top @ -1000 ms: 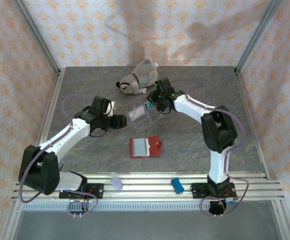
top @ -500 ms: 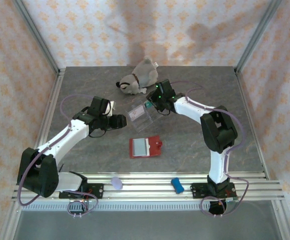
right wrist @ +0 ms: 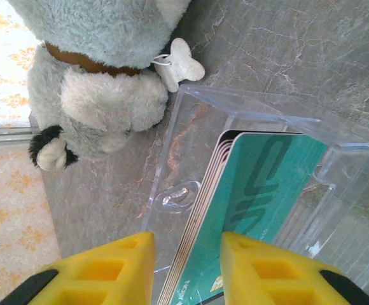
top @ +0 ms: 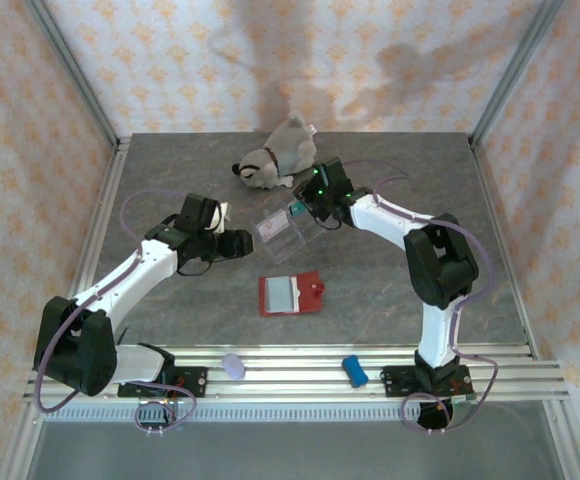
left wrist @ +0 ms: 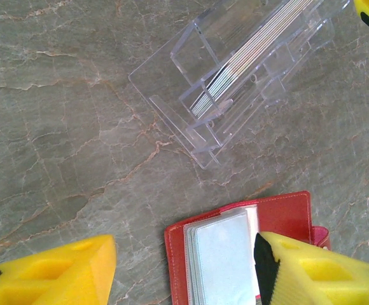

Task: Put the credit cards into the card holder

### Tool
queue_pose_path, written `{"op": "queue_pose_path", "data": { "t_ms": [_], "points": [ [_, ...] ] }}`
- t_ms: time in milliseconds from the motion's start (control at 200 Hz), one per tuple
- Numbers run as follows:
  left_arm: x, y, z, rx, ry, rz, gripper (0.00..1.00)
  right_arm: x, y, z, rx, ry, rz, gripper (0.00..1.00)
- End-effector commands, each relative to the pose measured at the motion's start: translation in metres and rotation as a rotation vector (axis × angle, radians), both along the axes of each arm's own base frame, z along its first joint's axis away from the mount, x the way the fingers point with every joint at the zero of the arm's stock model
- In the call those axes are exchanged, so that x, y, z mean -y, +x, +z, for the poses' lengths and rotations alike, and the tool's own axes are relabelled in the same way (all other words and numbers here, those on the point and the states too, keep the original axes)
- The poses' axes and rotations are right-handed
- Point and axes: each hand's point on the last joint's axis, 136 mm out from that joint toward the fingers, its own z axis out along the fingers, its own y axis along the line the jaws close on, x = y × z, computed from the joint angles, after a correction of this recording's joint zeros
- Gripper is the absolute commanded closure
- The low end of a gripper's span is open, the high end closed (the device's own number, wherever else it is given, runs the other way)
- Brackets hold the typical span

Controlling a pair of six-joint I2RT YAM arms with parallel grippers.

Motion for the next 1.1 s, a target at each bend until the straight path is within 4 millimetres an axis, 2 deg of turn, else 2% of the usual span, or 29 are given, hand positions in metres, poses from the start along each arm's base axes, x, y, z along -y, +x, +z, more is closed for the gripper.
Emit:
{"op": "queue_pose_path", "data": {
  "t_ms": [0, 185, 551, 591, 646, 681, 826, 1096],
  "points": [
    [-0.005, -0.002, 0.000, 0.004, 0.022, -0.002, 0.40, 0.001, 0.002, 0.023, 0.060, 0.021, -0.003, 0.71],
    [-0.007, -0.004, 0.000, 0.007, 0.030, -0.003, 0.39, -0.001, 0.001, 0.028, 0.068, 0.033, 0.006, 0.79],
    [-0.006, -0.003, 0.001, 0.011, 0.023, -0.002, 0.39, 0.002, -0.002, 0.032, 0.078, 0.024, 0.012, 0.84],
    [-0.006, -0.003, 0.001, 0.009, 0.023, -0.002, 0.39, 0.002, -0.002, 0.030, 0.072, 0.019, 0.011, 0.81],
    [-0.005, -0.003, 0.000, 0.005, 0.023, -0.005, 0.39, 0.004, -0.003, 0.026, 0.057, 0.009, 0.005, 0.68],
    [-0.005, -0.003, -0.001, 0.004, 0.022, -0.007, 0.39, 0.006, -0.004, 0.022, 0.043, -0.003, 0.000, 0.64],
    [-0.004, -0.003, -0.002, 0.000, 0.019, -0.009, 0.39, 0.004, -0.005, 0.011, 0.017, -0.009, 0.004, 0.59],
    [-0.004, -0.001, -0.001, 0.003, 0.027, -0.011, 0.39, -0.001, 0.004, 0.002, 0.002, -0.005, 0.000, 0.57]
  ]
}}
